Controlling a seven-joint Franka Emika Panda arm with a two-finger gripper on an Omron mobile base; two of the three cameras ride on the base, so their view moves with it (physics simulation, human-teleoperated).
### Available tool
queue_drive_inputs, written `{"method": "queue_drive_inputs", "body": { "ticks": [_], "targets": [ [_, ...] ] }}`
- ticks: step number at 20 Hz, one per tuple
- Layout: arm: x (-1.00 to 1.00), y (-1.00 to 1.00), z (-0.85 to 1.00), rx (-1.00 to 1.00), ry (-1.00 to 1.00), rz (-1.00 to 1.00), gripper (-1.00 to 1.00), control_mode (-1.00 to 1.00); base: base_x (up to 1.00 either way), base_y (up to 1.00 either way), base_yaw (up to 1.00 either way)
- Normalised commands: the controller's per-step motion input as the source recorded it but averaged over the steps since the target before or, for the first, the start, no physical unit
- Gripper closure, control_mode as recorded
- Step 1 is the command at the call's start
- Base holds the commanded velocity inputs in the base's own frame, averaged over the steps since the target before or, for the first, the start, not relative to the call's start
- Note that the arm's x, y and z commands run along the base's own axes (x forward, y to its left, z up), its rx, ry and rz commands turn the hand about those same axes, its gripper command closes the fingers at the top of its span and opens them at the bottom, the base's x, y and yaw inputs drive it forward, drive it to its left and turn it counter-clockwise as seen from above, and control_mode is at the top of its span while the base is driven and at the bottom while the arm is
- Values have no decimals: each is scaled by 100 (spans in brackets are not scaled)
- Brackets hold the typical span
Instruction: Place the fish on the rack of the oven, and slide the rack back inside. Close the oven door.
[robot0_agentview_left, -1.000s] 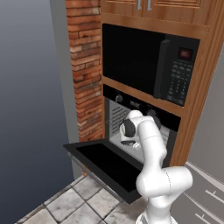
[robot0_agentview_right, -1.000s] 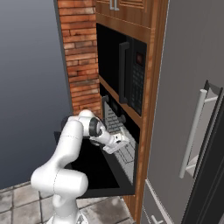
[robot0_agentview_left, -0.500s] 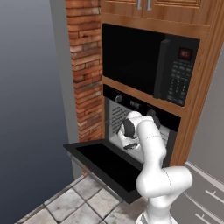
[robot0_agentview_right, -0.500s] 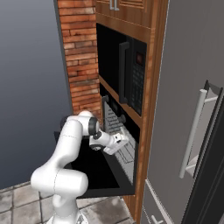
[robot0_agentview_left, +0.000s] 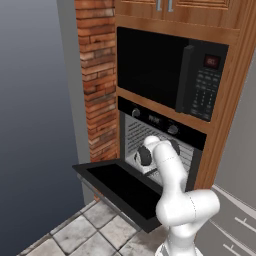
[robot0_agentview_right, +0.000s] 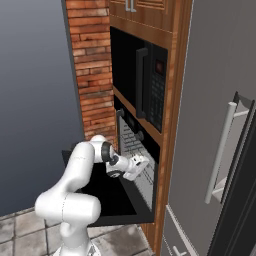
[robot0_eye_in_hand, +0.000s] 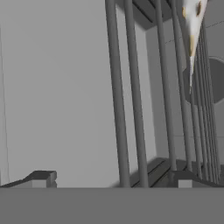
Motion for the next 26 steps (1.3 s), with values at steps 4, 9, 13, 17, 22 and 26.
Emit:
{"method": "queue_drive_inputs", "body": {
  "ticks": [4,9,13,17,22,26],
  "targets": [
    [35,24,-32,-12,6,0,-100,-100,0,0,0],
    [-33,46,37,-4,-3,0,-100,-100,0,0,0],
    [-58,88,70,0,0,0,-100,-100,0,0,0],
    [-74,95,49,0,0,0,-100,-100,0,0,0],
    [-97,100,1,0,0,0,-100,-100,0,0,0],
    [-90,95,28,0,-4,0,-100,-100,0,0,0]
  ]
}}
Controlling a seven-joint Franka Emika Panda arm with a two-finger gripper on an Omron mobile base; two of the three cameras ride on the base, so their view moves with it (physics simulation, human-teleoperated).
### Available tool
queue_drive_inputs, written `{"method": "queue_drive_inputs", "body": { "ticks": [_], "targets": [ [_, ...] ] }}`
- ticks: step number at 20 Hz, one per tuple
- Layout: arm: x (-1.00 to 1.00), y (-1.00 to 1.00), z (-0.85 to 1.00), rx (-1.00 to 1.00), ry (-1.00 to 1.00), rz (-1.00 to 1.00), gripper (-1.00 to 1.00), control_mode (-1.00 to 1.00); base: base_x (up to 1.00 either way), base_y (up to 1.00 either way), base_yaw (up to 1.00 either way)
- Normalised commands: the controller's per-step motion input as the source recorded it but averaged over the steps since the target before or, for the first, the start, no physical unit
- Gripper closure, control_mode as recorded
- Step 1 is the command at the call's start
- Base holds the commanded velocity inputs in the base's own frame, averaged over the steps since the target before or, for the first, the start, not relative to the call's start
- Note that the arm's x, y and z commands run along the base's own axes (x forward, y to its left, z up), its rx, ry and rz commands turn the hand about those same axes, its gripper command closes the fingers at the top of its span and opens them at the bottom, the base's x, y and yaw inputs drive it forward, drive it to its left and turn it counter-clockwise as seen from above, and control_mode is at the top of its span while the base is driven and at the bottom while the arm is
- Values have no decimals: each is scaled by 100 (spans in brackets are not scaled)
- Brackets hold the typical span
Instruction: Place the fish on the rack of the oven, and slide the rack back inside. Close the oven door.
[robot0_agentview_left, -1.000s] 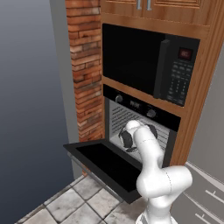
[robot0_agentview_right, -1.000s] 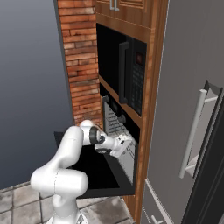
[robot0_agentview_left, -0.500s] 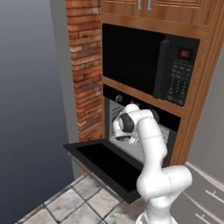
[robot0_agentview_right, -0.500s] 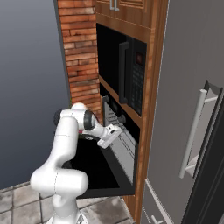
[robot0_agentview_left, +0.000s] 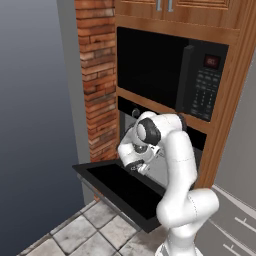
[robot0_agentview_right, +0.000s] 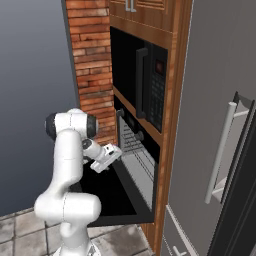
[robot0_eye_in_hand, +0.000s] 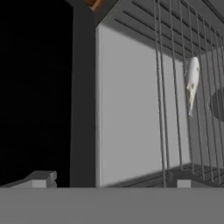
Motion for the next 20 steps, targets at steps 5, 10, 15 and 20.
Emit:
{"method": "queue_drive_inputs", "body": {
  "ticks": [5,10,15,20],
  "targets": [
    [-96,42,92,2,-36,0,-100,-100,0,0,0],
    [-100,8,95,13,-59,0,-100,-100,0,0,0],
    [-100,32,73,18,-46,0,-100,-100,0,0,0],
    [-85,44,94,18,-14,0,-100,-100,0,0,0]
  ]
}}
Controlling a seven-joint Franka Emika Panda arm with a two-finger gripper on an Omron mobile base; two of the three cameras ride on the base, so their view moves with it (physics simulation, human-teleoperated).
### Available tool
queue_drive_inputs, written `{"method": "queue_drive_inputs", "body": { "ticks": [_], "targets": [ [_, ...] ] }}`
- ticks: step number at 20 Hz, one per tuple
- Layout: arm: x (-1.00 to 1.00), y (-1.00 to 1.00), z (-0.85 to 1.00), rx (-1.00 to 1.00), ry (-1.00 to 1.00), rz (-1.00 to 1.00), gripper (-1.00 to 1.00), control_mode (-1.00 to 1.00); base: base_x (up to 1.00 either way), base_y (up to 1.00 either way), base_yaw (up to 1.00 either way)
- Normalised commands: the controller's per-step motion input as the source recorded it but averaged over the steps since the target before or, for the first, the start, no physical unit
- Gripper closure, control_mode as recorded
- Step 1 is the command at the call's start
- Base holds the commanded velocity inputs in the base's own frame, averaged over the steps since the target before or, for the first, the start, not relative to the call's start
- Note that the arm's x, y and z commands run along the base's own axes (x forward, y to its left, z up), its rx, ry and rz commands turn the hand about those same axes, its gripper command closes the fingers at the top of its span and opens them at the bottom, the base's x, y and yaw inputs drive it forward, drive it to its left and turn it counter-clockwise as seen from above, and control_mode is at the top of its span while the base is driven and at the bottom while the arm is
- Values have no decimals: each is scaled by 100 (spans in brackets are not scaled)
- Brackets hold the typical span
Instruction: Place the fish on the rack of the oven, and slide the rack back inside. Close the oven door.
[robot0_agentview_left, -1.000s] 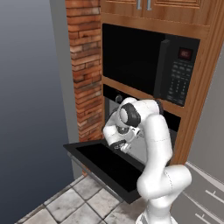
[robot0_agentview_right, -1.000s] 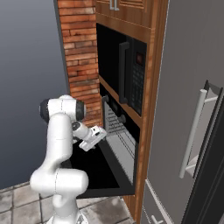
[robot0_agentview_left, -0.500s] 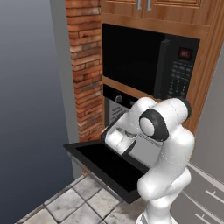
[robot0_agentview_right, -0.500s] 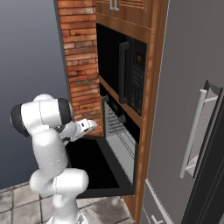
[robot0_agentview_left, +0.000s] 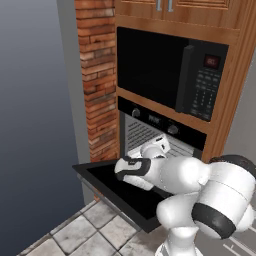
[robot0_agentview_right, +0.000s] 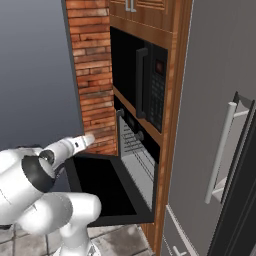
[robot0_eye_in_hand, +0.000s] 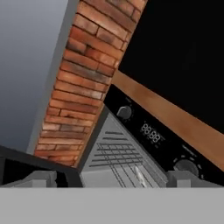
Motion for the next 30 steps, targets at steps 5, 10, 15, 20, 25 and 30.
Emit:
{"method": "queue_drive_inputs", "body": {
  "ticks": [5,10,15,20,25,30],
  "targets": [
    [-63,45,89,12,-15,0,-100,-100,0,0,0],
    [-56,27,83,3,-9,0,-100,-100,0,0,0],
    [-37,13,77,0,-2,0,-100,-100,0,0,0],
    [-34,30,56,-5,0,0,-100,-100,0,0,0],
    [-21,17,57,-9,-1,0,-100,-100,0,0,0],
    [-2,1,39,-19,-12,0,-100,-100,0,0,0]
  ]
}}
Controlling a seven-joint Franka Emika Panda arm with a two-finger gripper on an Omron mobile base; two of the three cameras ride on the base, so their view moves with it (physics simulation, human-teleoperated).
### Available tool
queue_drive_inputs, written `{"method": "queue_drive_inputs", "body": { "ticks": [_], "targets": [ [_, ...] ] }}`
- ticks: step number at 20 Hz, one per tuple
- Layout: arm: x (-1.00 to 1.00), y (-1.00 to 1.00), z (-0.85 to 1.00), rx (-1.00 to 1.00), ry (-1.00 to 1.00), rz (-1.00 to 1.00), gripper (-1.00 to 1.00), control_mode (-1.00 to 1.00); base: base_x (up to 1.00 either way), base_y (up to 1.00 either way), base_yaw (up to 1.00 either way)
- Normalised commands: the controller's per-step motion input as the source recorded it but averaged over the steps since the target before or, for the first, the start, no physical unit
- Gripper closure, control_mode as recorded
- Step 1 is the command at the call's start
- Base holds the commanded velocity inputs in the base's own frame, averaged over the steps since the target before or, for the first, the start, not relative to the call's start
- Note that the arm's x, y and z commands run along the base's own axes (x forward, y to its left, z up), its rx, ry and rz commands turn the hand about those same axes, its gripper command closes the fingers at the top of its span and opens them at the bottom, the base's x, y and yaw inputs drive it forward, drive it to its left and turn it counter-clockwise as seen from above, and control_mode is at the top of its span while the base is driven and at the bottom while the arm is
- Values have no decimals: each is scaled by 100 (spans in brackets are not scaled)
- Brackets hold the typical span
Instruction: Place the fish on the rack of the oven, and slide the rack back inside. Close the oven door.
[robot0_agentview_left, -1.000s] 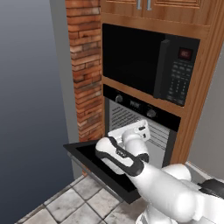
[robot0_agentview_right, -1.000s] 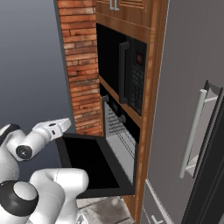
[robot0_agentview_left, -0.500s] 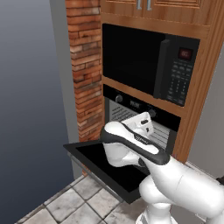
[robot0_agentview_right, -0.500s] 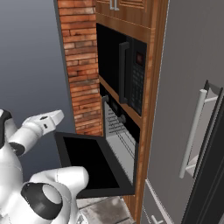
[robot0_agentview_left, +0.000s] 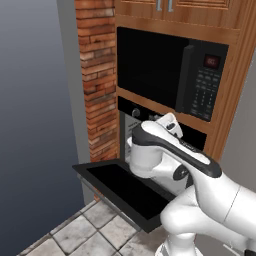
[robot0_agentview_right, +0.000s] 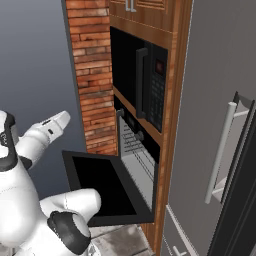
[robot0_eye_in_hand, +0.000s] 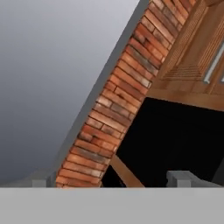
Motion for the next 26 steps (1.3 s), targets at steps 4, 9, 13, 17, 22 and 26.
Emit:
{"method": "queue_drive_inputs", "body": {
  "ticks": [4,9,13,17,22,26],
  "targets": [
    [0,0,28,-33,-23,0,-100,-100,0,0,0],
    [0,0,3,-54,-36,-3,-100,-100,0,0,0],
    [0,5,-2,-74,-22,-12,-100,-100,0,0,0],
    [0,18,-15,-86,-1,-17,-100,-100,0,0,0],
    [0,44,-16,-94,2,-21,-100,-100,0,0,0],
    [-4,61,-4,-94,17,-22,-100,-100,0,0,0]
  ]
}}
